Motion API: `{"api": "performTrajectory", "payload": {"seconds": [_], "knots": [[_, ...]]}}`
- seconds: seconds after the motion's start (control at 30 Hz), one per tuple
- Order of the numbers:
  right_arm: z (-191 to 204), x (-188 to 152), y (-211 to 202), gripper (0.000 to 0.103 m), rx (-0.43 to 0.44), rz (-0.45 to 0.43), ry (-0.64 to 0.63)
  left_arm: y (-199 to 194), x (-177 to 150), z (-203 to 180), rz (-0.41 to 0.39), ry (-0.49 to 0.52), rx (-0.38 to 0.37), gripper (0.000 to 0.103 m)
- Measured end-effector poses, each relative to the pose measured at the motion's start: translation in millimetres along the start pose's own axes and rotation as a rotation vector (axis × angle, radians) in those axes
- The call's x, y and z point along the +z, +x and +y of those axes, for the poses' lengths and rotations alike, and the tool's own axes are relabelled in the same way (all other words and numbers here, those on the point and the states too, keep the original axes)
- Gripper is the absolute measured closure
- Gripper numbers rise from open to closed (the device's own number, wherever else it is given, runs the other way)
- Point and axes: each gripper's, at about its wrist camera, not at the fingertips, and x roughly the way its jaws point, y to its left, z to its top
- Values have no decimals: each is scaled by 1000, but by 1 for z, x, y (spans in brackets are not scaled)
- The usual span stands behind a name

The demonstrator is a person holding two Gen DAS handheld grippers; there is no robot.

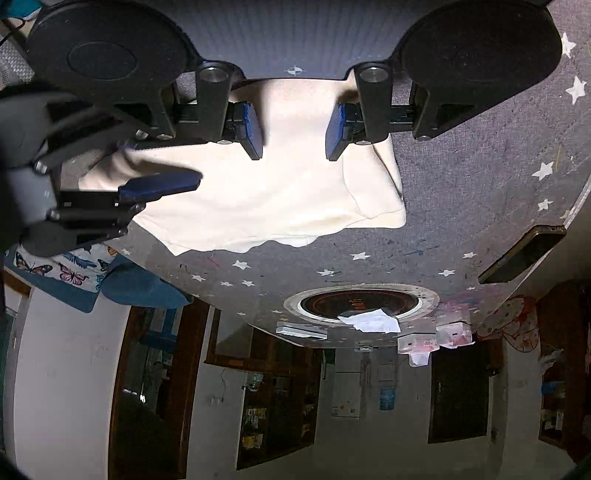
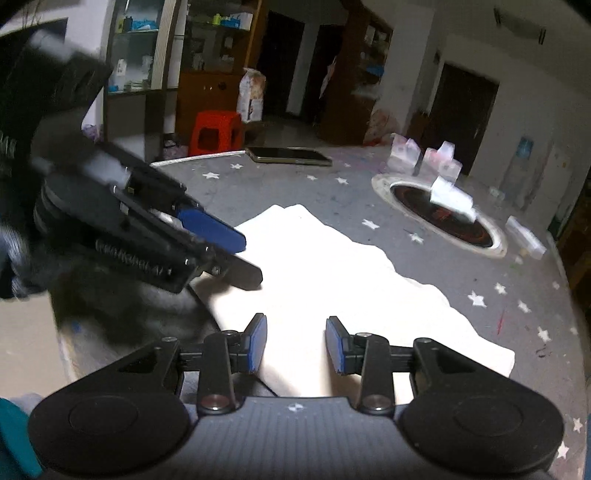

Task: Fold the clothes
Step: 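Press and straighten the folded sweatshirt edges with both grippers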

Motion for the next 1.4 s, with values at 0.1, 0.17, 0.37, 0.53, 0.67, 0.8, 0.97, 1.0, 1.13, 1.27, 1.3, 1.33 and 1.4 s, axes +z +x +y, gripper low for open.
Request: {"api": "performTrajectory", "payload": {"seconds": [0.1, 0.17, 0.37, 0.53, 0.67, 0.8, 0.97, 1.0, 1.13, 1.27, 1.3, 1.33, 1.4], "knots": [[8, -6, -5, 68, -31, -32, -8, 1, -2, -2, -1, 20, 8, 62], [7, -7, -13, 68, -33, -44, -1, 0, -3, -2, -2, 24, 9, 62], [1, -23, -16, 68, -53, -10, 26, 1, -4, -4, -7, 32, 16, 61], [-4, -24, -28, 68, -62, -40, 65, 0, -3, -4, -3, 33, 17, 61], [-14, -31, -35, 68, -104, -27, 106, 0, -3, -3, -4, 36, 19, 60], [-16, -39, -34, 68, -101, -11, 107, 0, -4, -4, -2, 36, 22, 60], [-23, -35, -45, 68, -139, -44, 132, 1, -4, -5, 0, 43, 27, 60], [-25, -39, -44, 68, -145, -32, 139, 2, -4, -6, 0, 44, 28, 60], [-29, -51, -46, 68, -158, -9, 142, 1, -2, -7, 5, 47, 32, 60], [-40, -48, -61, 67, -114, -43, 209, -4, 4, -10, 2, 26, 25, 60], [-45, -49, -63, 66, -76, -49, 247, -6, 6, -11, -3, 17, 16, 60], [-51, -49, -65, 66, -36, -55, 285, -8, 8, -13, -12, 7, -2, 60], [-64, -53, -65, 66, 30, -63, 385, -12, 10, -16, -26, -21, -52, 60]]}}
